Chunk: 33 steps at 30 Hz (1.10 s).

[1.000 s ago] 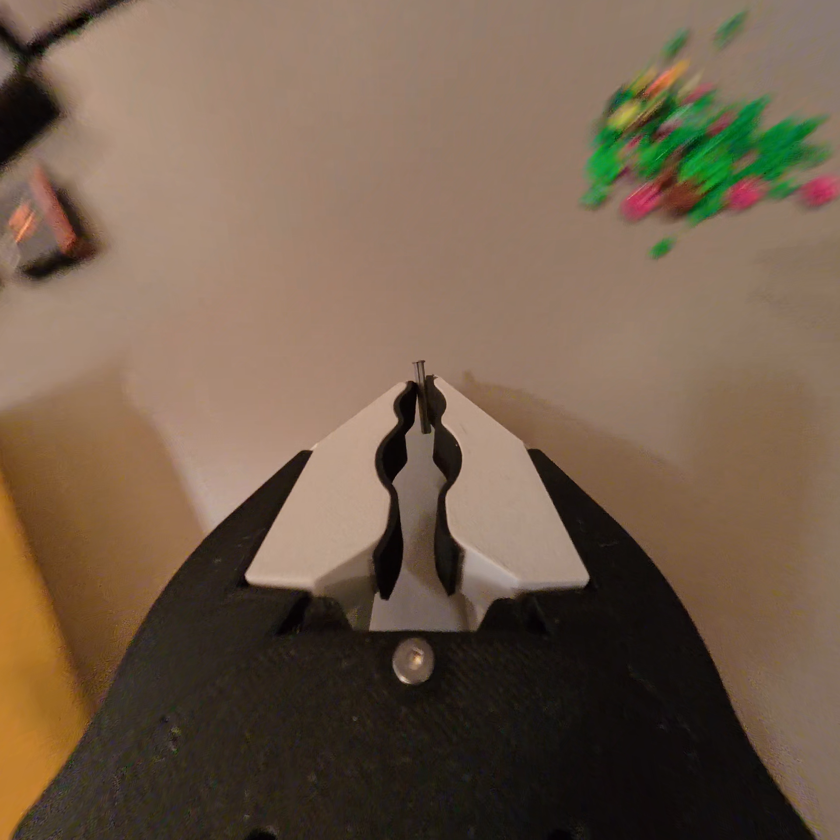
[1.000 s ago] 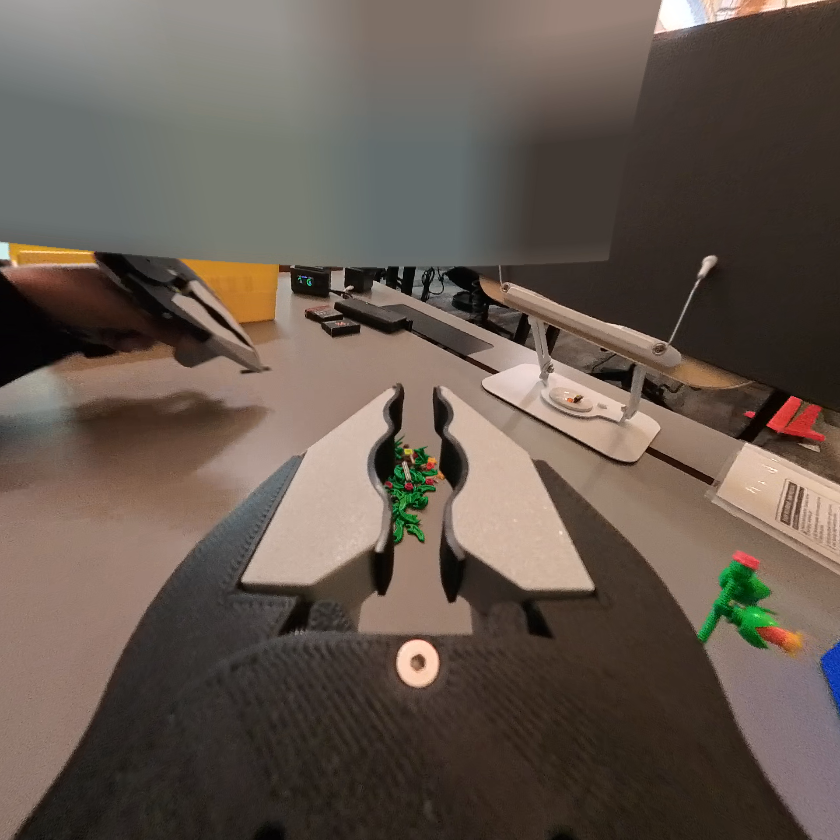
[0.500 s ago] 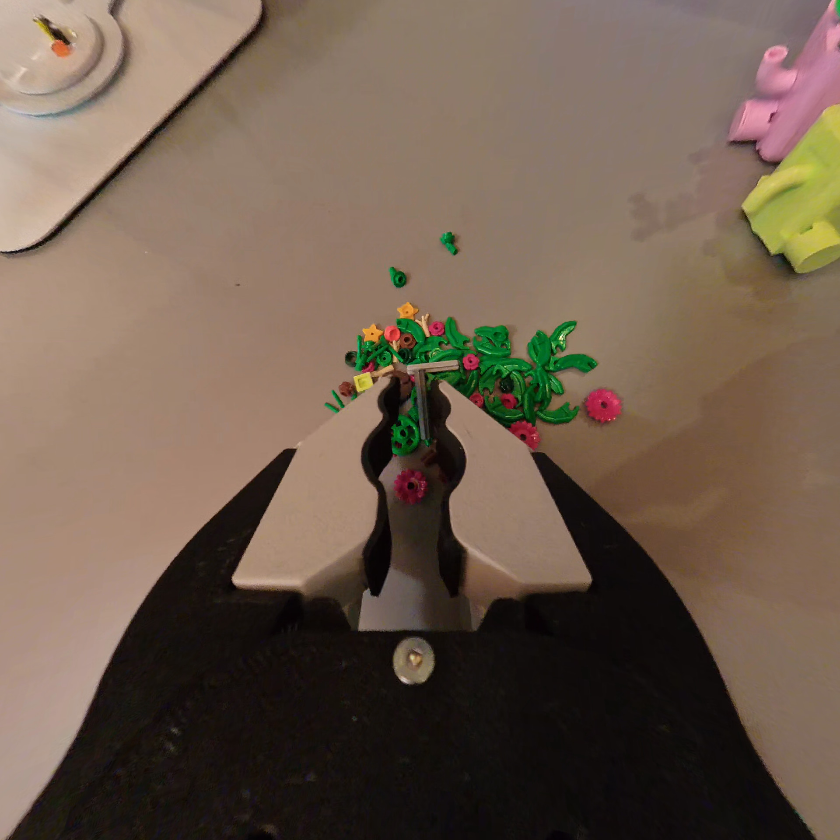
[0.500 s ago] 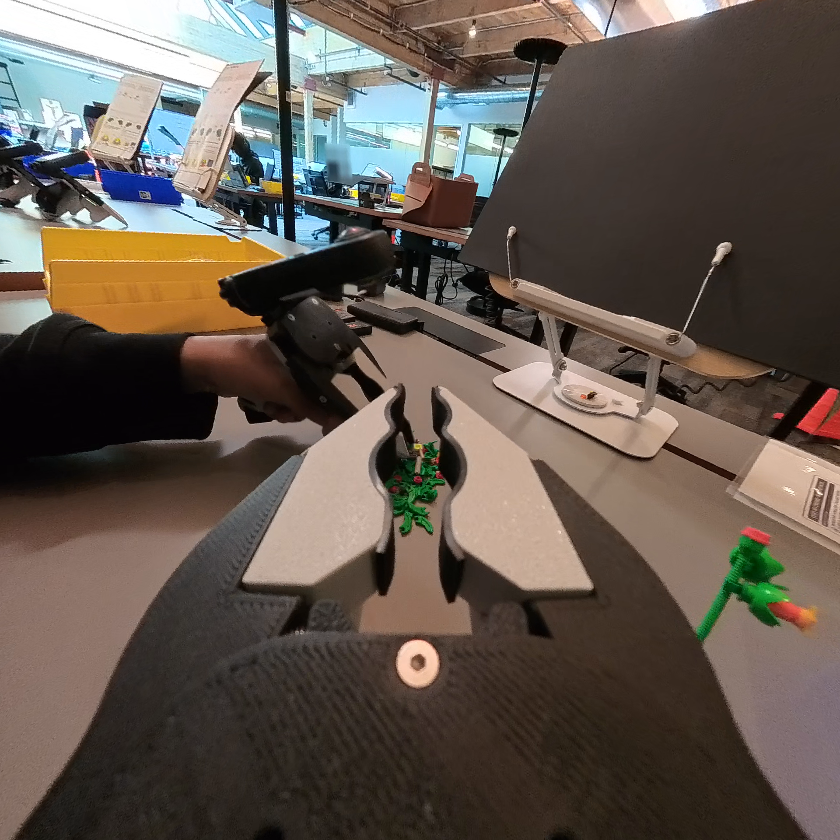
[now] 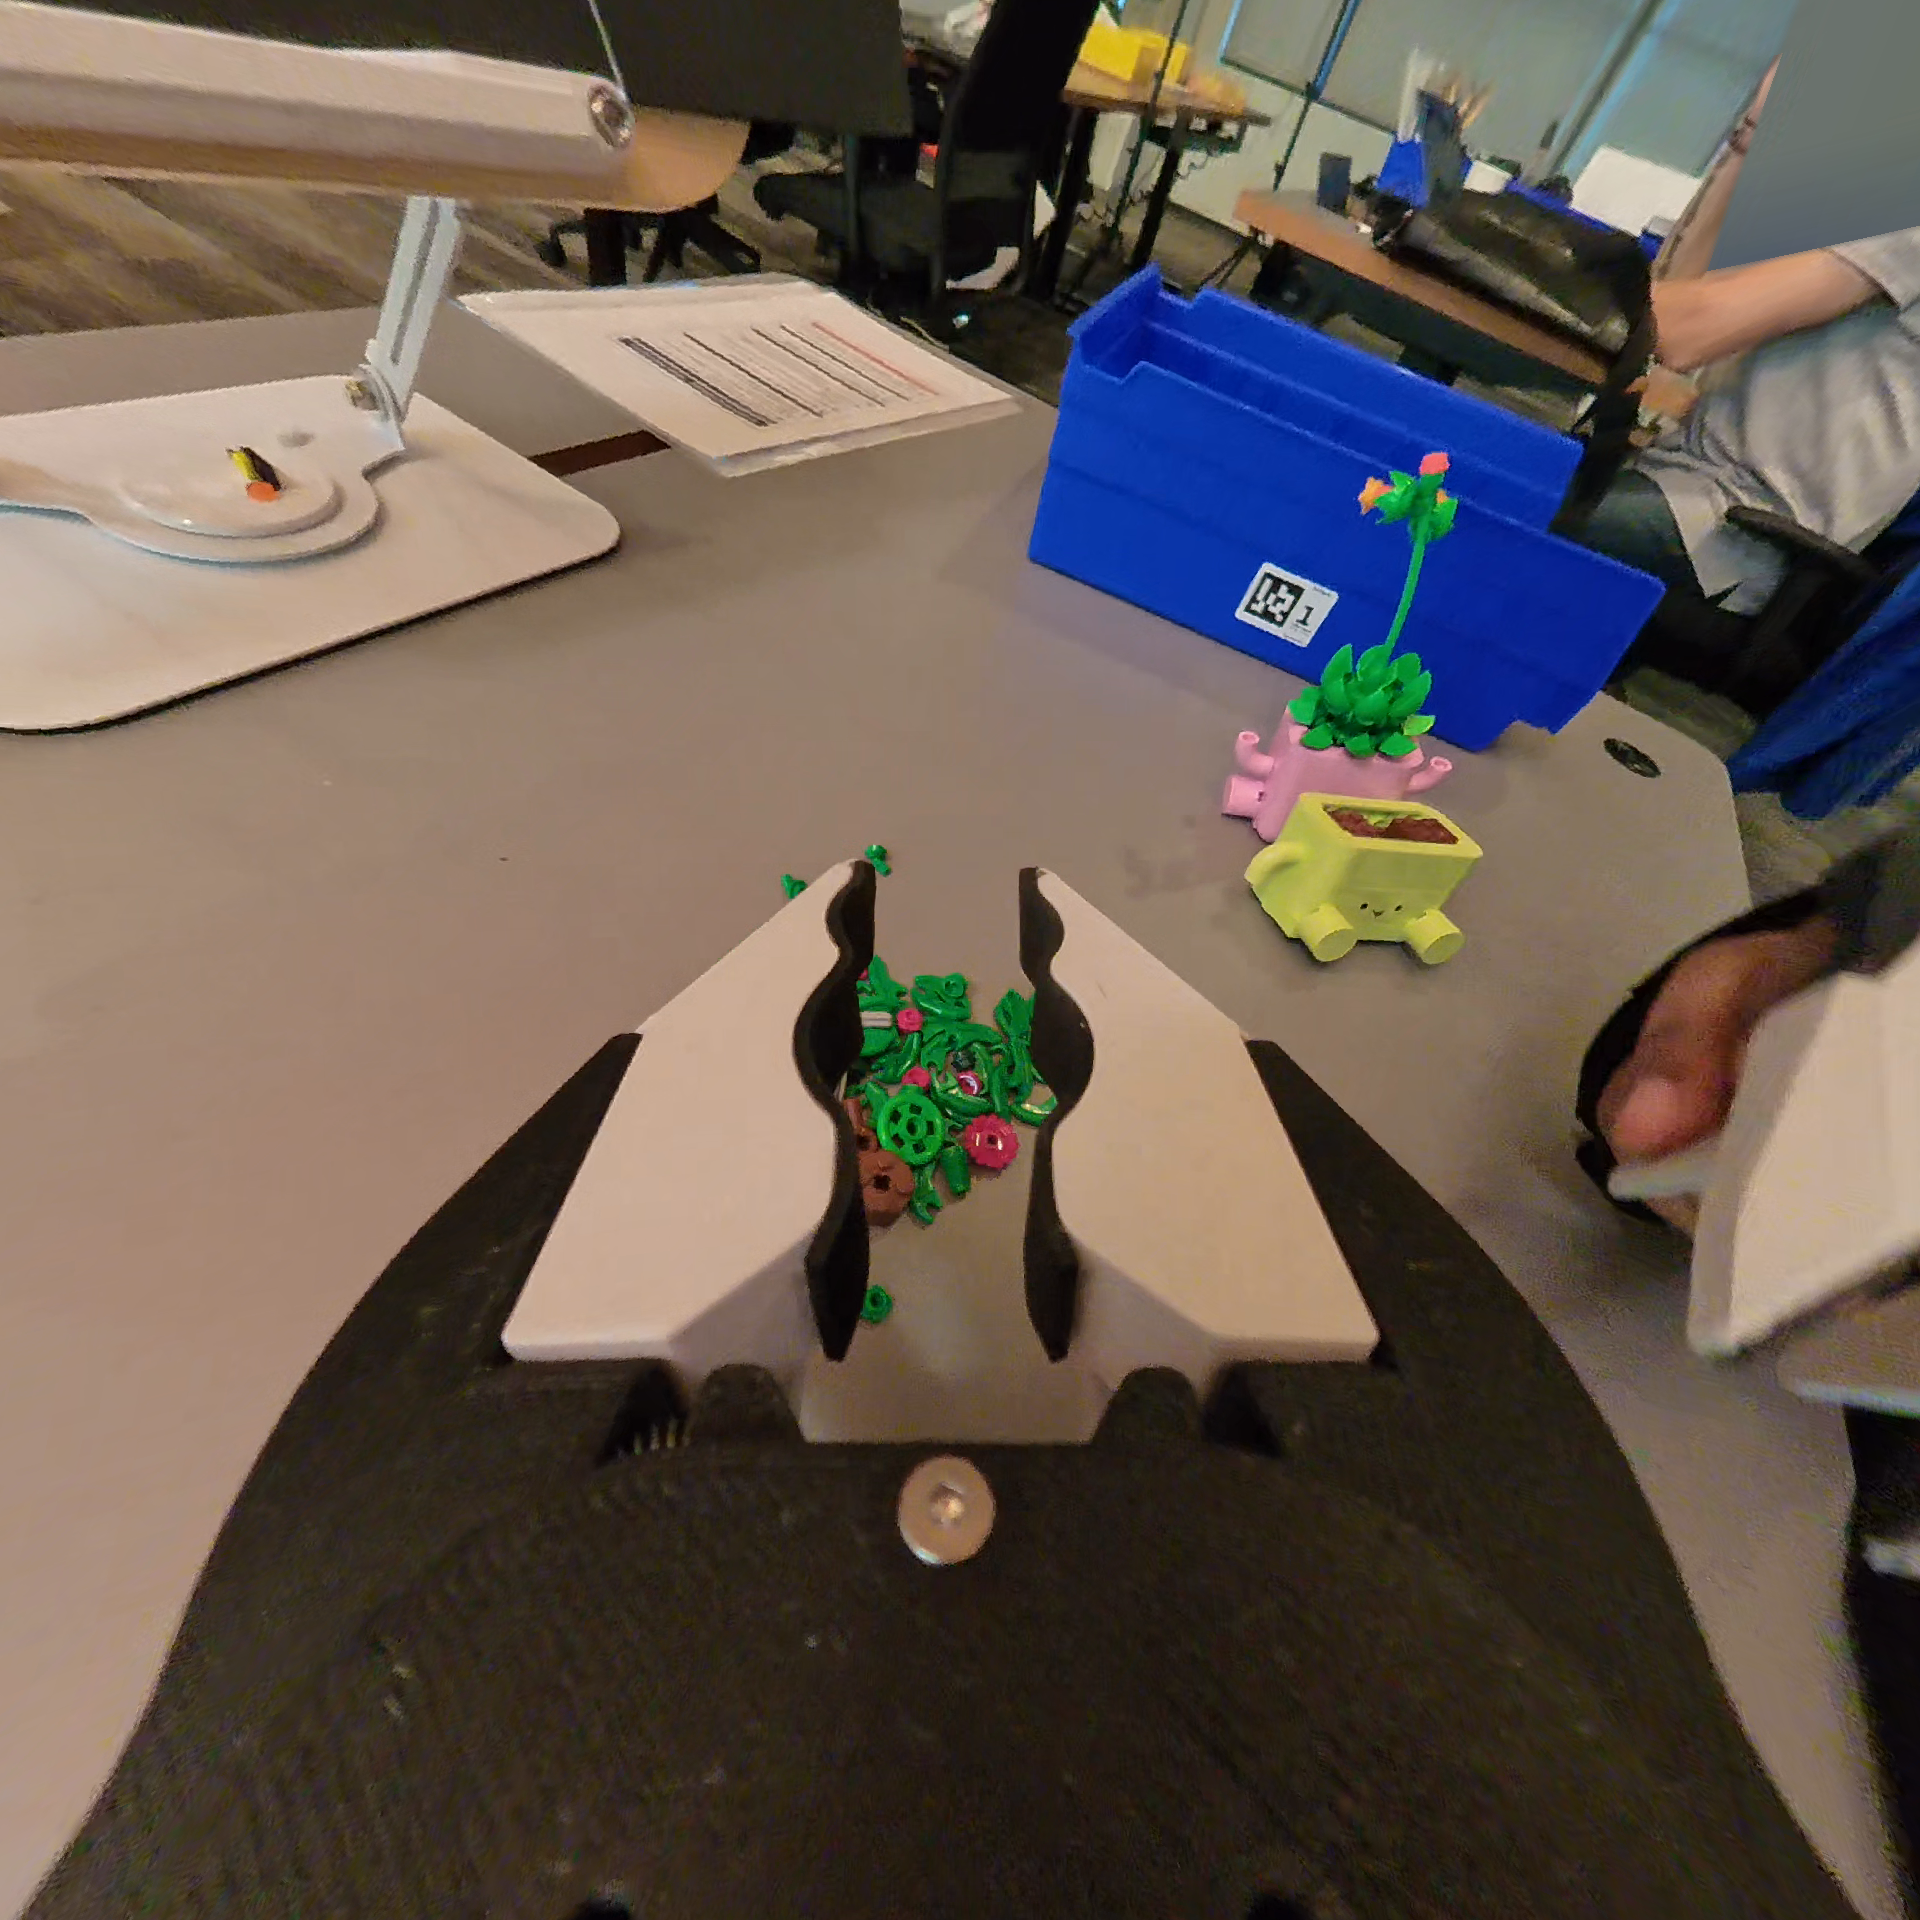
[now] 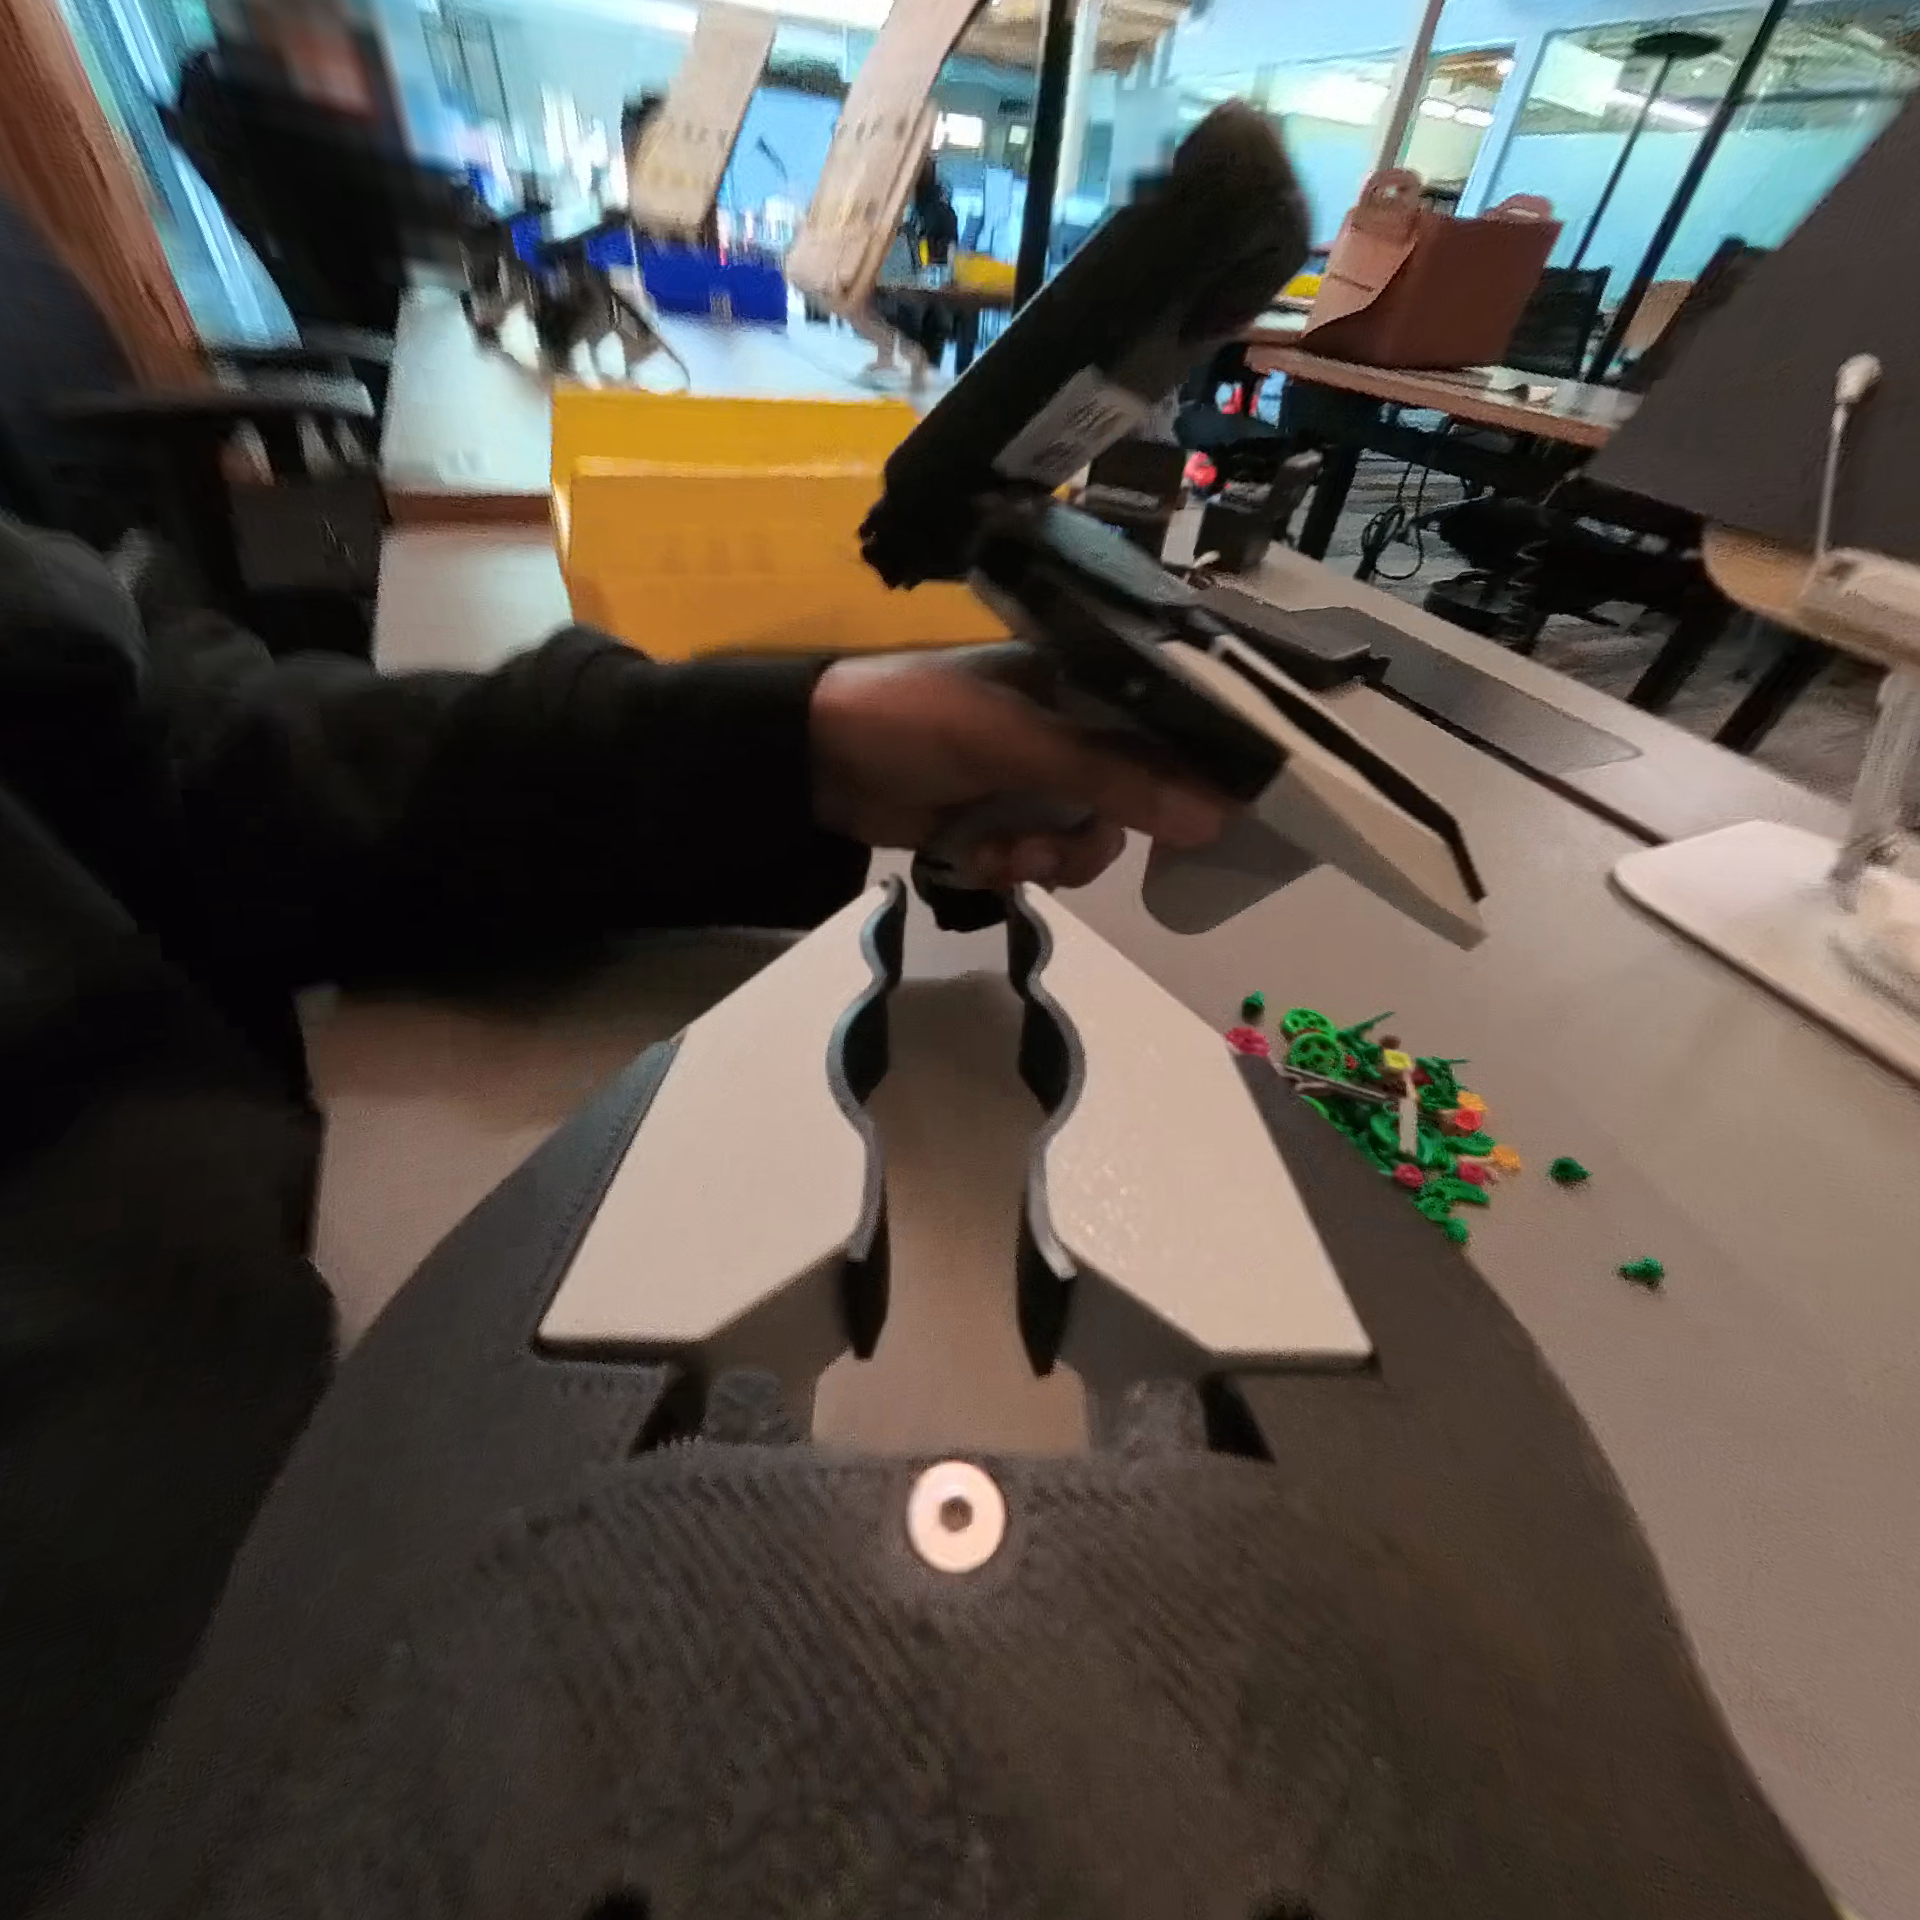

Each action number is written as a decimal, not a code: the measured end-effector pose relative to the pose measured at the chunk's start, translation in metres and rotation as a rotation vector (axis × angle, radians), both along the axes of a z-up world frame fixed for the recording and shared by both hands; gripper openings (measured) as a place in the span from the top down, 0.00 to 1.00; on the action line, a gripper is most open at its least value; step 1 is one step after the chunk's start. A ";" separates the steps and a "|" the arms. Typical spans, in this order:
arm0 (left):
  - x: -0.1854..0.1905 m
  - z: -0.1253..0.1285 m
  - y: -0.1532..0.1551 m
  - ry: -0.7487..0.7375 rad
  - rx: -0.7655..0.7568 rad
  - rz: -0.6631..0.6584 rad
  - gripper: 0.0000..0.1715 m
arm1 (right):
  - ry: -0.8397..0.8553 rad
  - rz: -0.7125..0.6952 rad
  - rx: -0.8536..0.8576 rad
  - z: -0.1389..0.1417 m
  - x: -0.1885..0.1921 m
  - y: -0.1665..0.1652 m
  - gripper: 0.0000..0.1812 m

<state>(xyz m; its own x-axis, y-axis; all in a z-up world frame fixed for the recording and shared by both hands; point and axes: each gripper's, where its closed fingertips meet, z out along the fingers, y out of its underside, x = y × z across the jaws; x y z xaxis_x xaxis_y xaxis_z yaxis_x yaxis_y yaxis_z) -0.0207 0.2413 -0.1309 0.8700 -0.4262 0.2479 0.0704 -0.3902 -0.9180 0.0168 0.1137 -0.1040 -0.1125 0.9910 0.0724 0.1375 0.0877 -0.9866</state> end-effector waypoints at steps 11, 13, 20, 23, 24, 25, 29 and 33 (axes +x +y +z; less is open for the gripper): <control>0.020 0.009 -0.001 -0.089 0.022 -0.045 0.87 | -0.058 -0.096 0.232 -0.014 0.001 0.010 0.89; 0.024 0.008 -0.002 -0.090 0.023 -0.058 0.87 | -0.029 -0.079 0.183 -0.008 0.005 0.012 0.85; 0.050 -0.008 -0.009 -0.026 -0.001 -0.185 0.85 | 0.143 0.116 -0.004 0.029 0.024 -0.011 0.80; 0.073 -0.019 -0.011 -0.018 -0.057 -0.235 0.81 | 0.287 0.120 0.139 0.067 0.065 -0.012 0.89; 0.085 -0.020 -0.012 -0.024 -0.065 -0.269 0.79 | 0.365 0.078 0.177 0.084 0.086 -0.003 0.92; 0.098 -0.023 -0.013 -0.015 -0.076 -0.309 0.74 | 0.444 0.031 0.193 0.100 0.108 0.010 0.93; 0.146 -0.050 -0.006 0.203 -0.145 -0.451 0.55 | 0.697 -0.173 0.125 0.131 0.187 0.074 0.97; 0.179 -0.056 0.010 0.334 -0.118 -0.542 0.51 | 0.788 -0.289 0.004 0.126 0.225 0.120 0.97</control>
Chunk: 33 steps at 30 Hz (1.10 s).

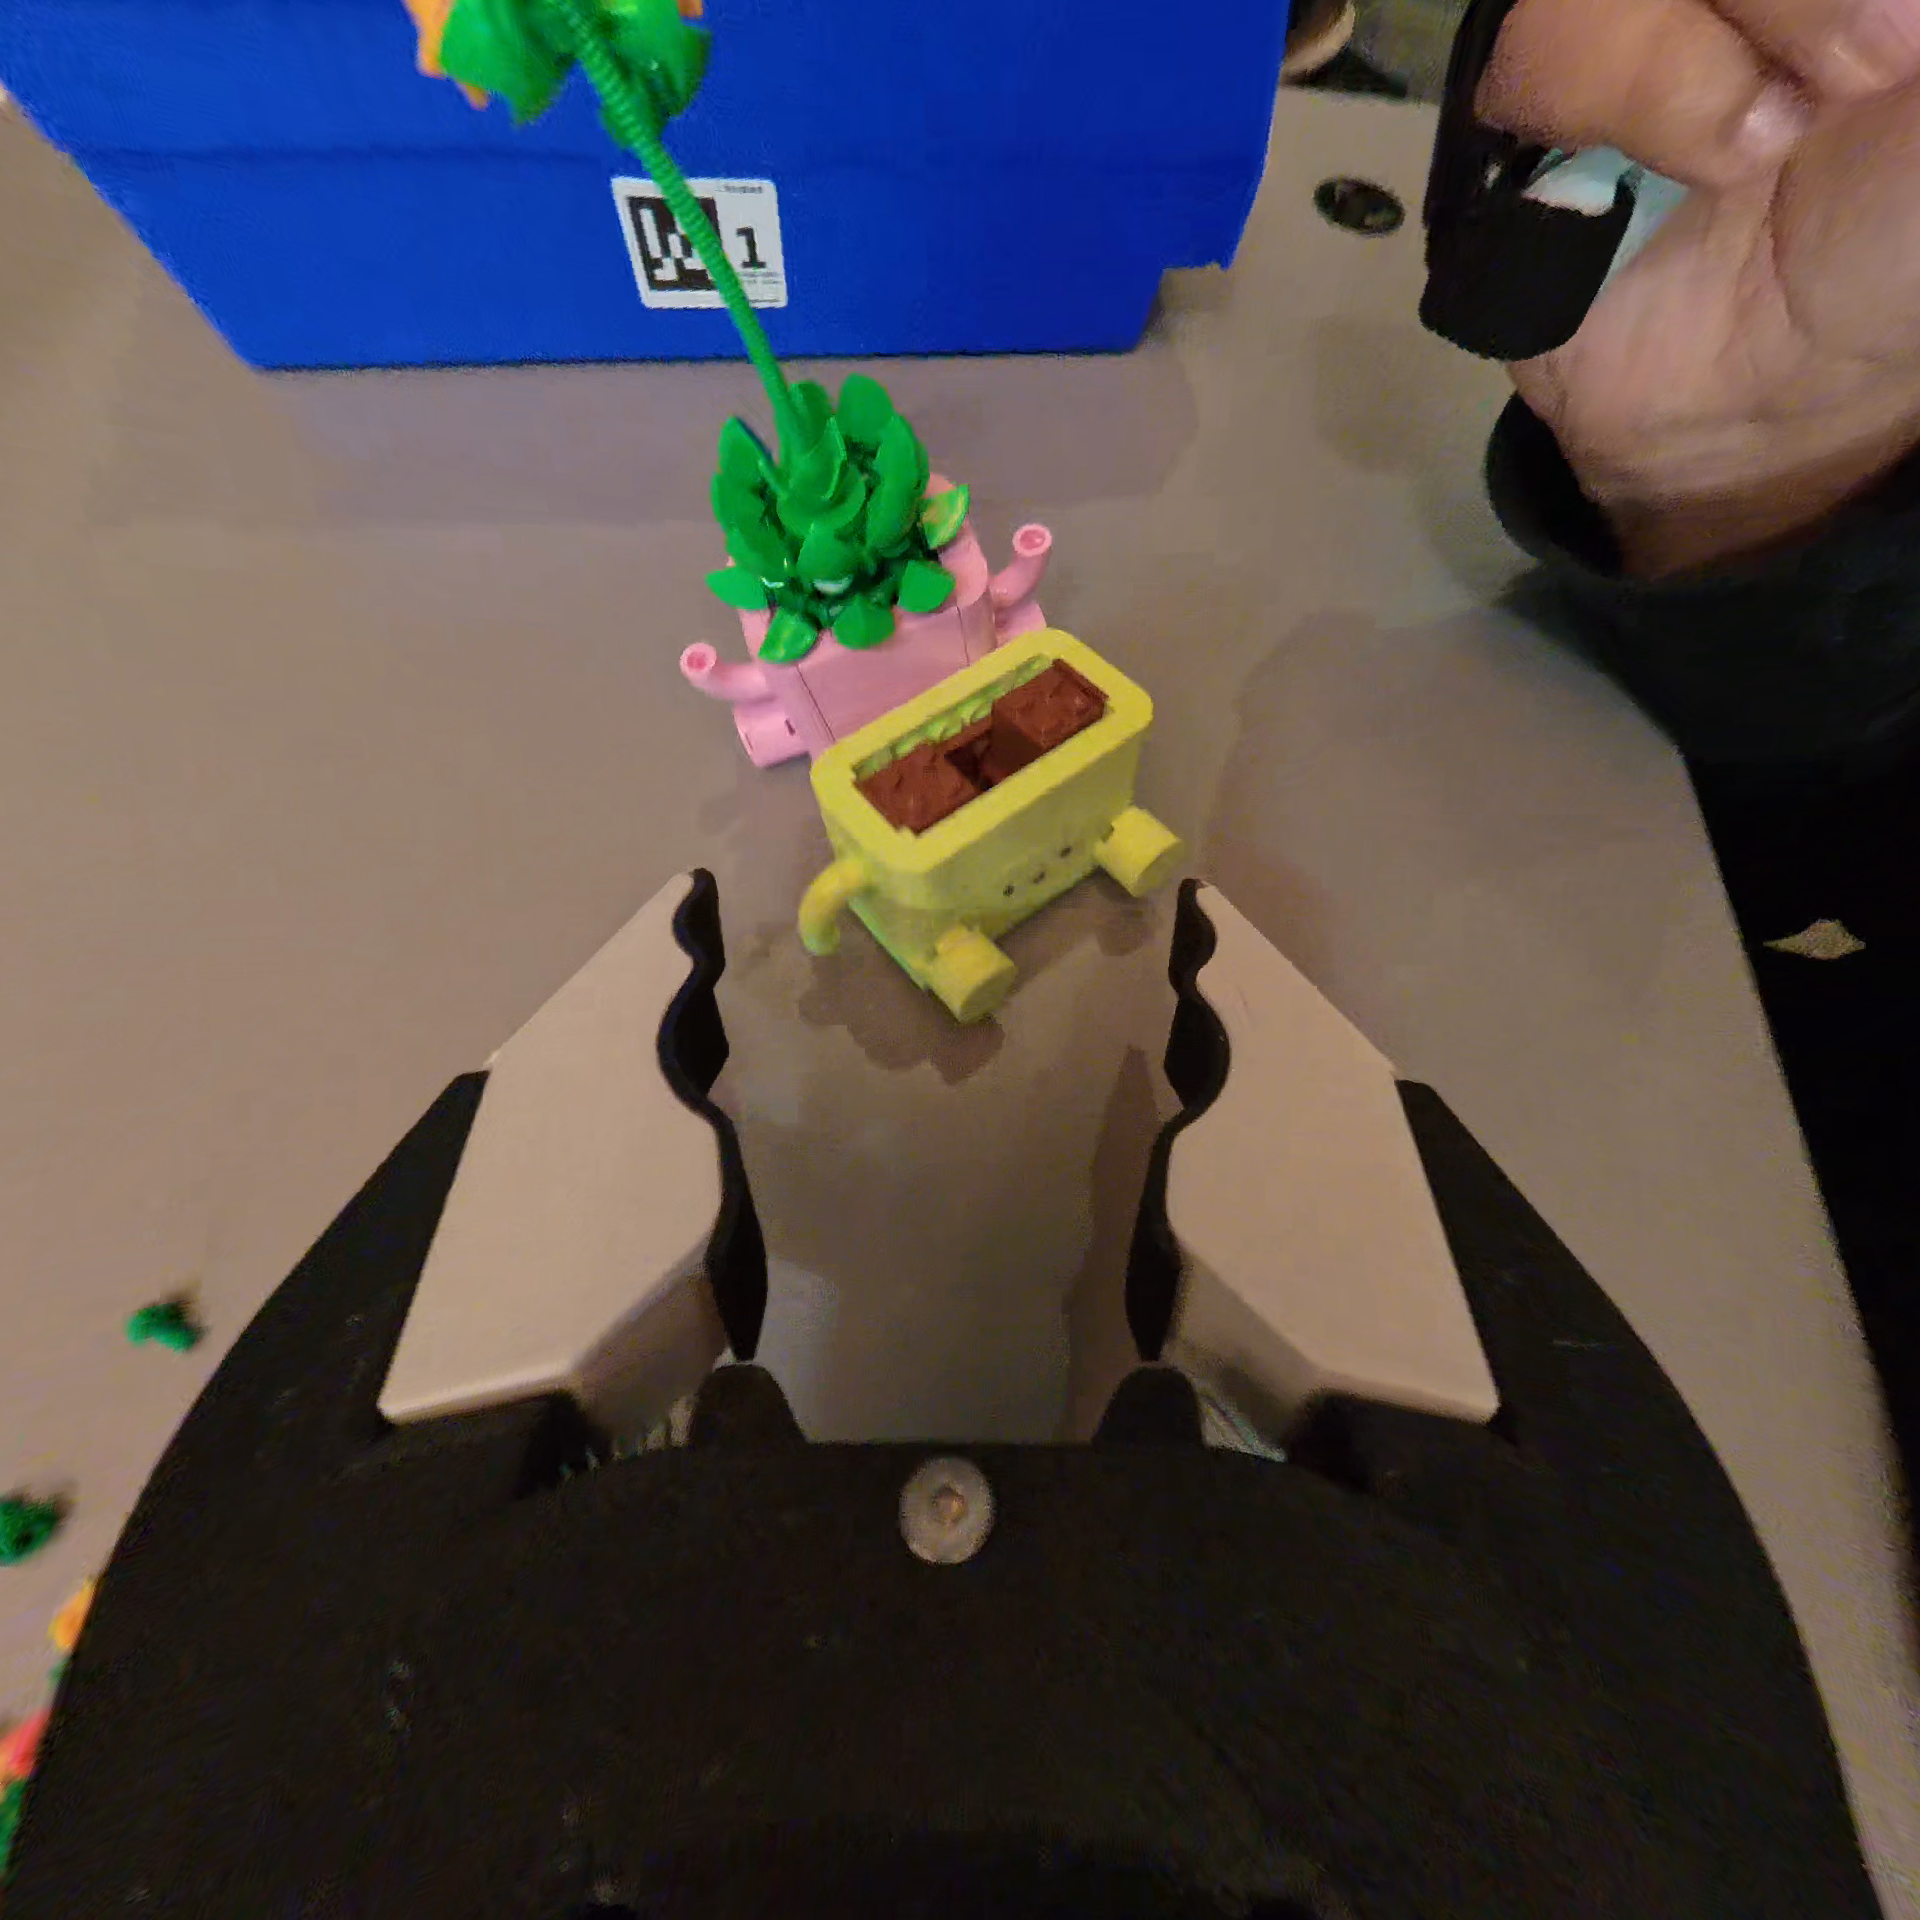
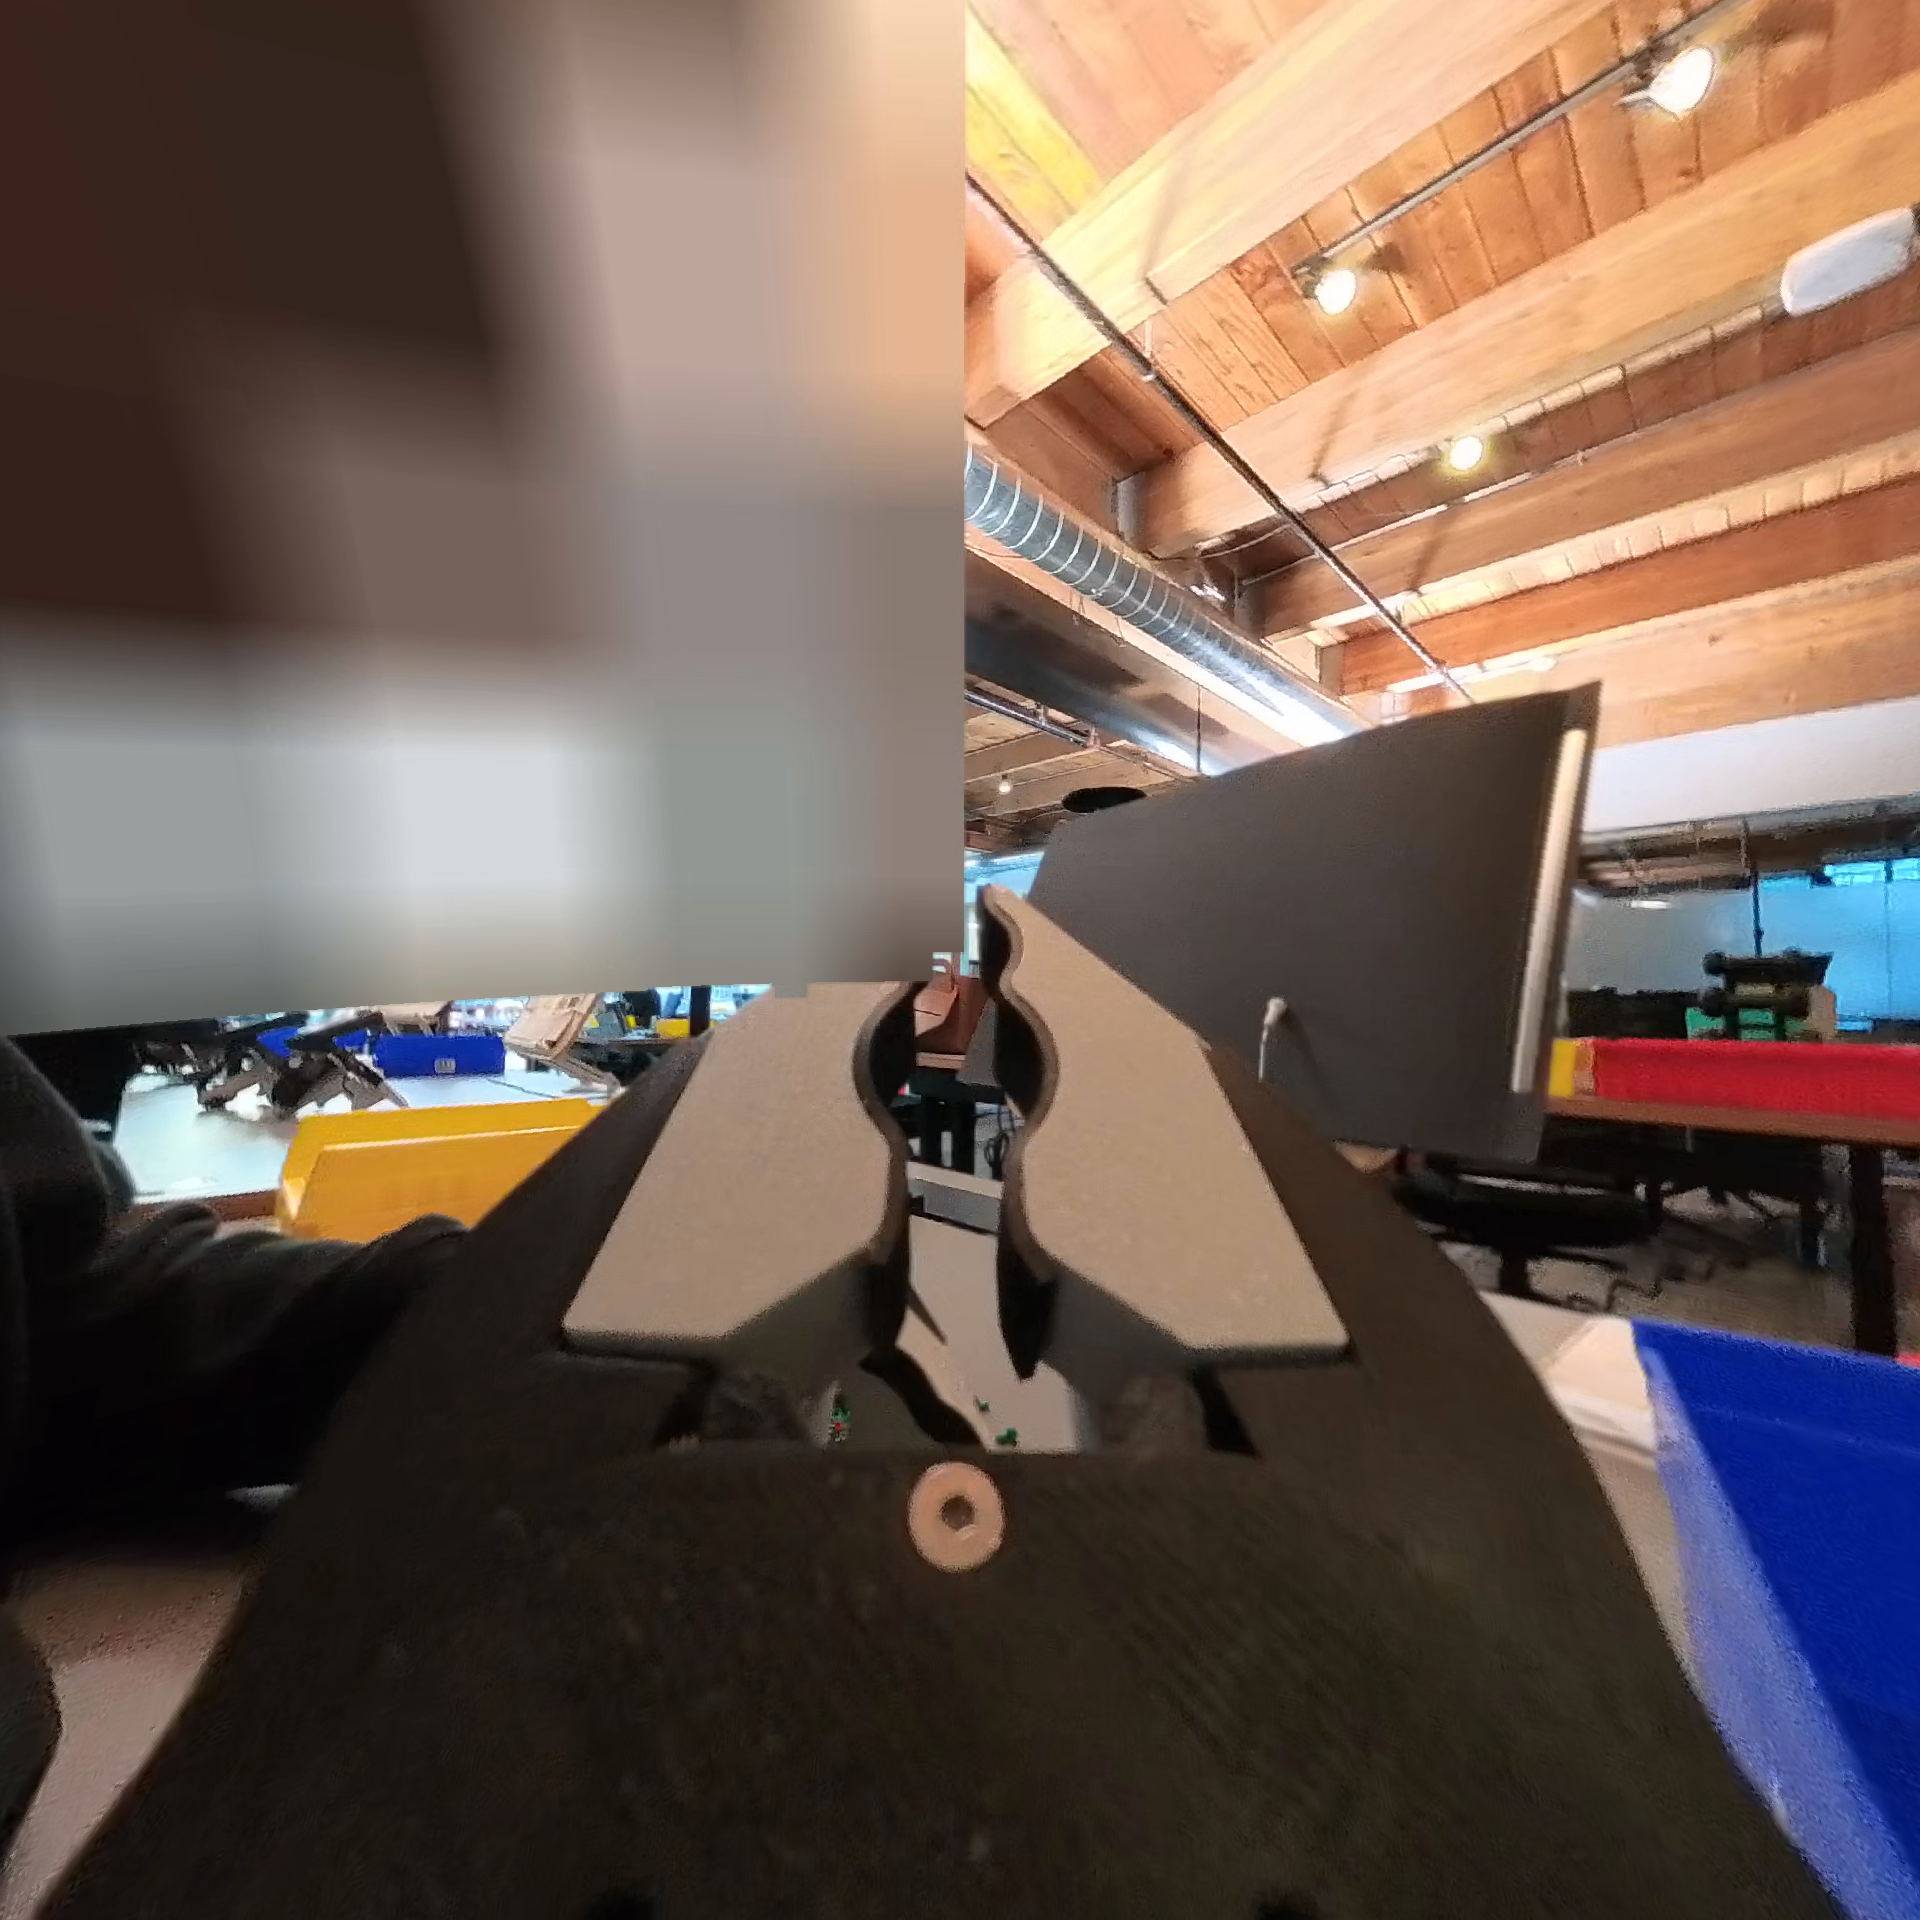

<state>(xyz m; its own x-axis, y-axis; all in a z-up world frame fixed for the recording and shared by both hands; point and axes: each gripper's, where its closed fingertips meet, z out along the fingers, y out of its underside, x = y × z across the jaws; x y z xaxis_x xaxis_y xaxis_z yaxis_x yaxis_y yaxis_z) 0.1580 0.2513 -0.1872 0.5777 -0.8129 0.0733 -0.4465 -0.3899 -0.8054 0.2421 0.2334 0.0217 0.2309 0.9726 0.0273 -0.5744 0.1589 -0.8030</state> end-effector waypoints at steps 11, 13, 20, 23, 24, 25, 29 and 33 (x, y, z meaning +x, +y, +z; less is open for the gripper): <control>-0.005 -0.029 0.001 0.176 0.006 -0.032 0.73 | -0.097 0.055 -0.132 -0.026 -0.017 0.026 0.96; -0.013 -0.033 -0.011 0.191 -0.019 -0.026 0.75 | -0.114 0.052 -0.147 -0.029 -0.021 0.029 0.96; -0.030 -0.015 -0.037 0.182 0.039 0.012 0.61 | -0.133 0.063 -0.175 -0.032 -0.029 0.033 0.96; -0.019 -0.001 -0.026 0.181 0.158 -0.010 0.53 | -0.126 0.081 -0.189 -0.032 -0.030 0.033 0.96; -0.009 0.001 -0.028 0.172 0.166 -0.060 0.54 | -0.122 0.085 -0.193 -0.032 -0.030 0.033 0.96; -0.002 0.003 -0.025 0.163 0.173 -0.075 0.54 | -0.117 0.089 -0.197 -0.032 -0.030 0.033 0.96; 0.010 -0.001 -0.003 0.191 0.149 -0.115 0.49 | -0.092 0.102 -0.218 -0.031 -0.024 0.037 0.96; 0.014 -0.015 -0.001 0.212 0.060 -0.203 0.51 | -0.064 0.123 -0.243 -0.030 -0.019 0.040 0.96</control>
